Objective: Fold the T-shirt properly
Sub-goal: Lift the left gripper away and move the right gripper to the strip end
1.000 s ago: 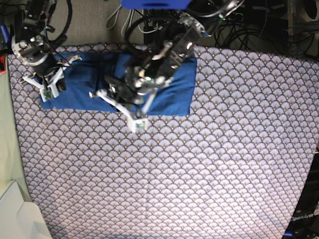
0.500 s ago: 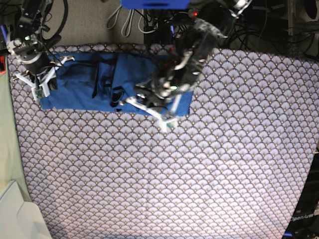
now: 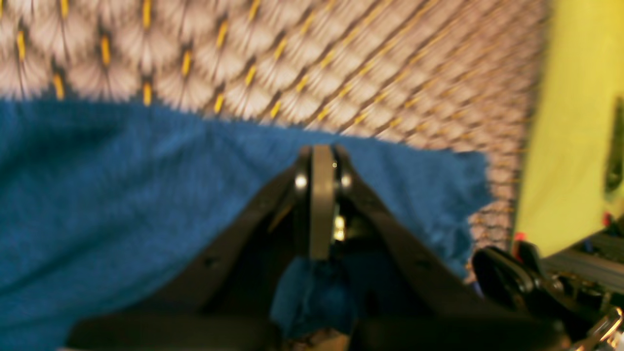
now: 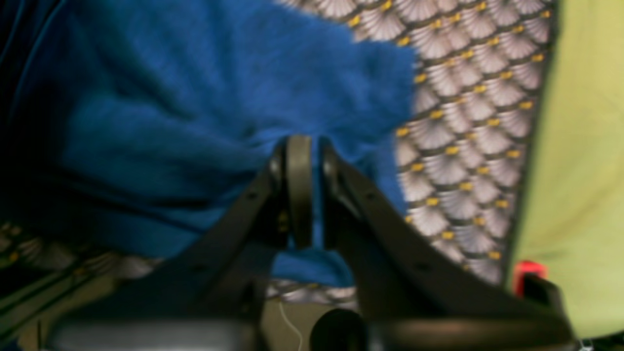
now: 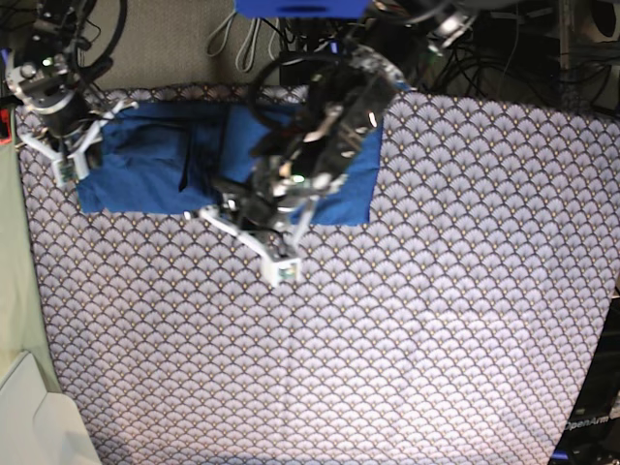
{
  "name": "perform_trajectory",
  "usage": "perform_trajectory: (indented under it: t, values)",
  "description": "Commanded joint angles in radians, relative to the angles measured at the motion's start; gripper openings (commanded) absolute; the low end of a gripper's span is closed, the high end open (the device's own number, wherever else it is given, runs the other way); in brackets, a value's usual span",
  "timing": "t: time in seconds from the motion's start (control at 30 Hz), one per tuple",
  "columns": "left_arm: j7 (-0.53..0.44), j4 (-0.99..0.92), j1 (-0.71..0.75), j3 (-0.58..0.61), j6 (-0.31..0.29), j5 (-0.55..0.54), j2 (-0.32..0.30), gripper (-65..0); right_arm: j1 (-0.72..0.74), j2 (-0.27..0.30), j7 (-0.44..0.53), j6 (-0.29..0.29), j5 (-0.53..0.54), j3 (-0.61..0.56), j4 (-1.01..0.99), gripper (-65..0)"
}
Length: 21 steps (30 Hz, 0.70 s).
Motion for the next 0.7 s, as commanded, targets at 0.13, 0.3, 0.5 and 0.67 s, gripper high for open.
perform_trajectory:
  t: [0.13,0.3,0.5,0.67]
  values:
    - [-0.009,0.178,0.075,-0.106,0.014,-0.003,-0.138,-64.9,0.023,0.011,0.019,0.000,0.009,0.052,0.021,-36.9]
    - [-0.007,0.284,0.232,-0.336,0.014,-0.005,-0.304,-64.5,0.073,0.037,0.008,0.000,0.009,0.094,0.001,-20.1]
    - [-0.007,0.298,0.384,-0.510,0.014,-0.005,-0.455,-64.4,0.188,0.042,-0.156,0.000,0.007,0.098,-0.079,-18.9]
    - [-0.007,0.300,0.459,-0.613,0.014,-0.005,-0.498,-56.2,0.277,0.019,-0.240,0.000,0.007,0.131,-0.160,-18.9]
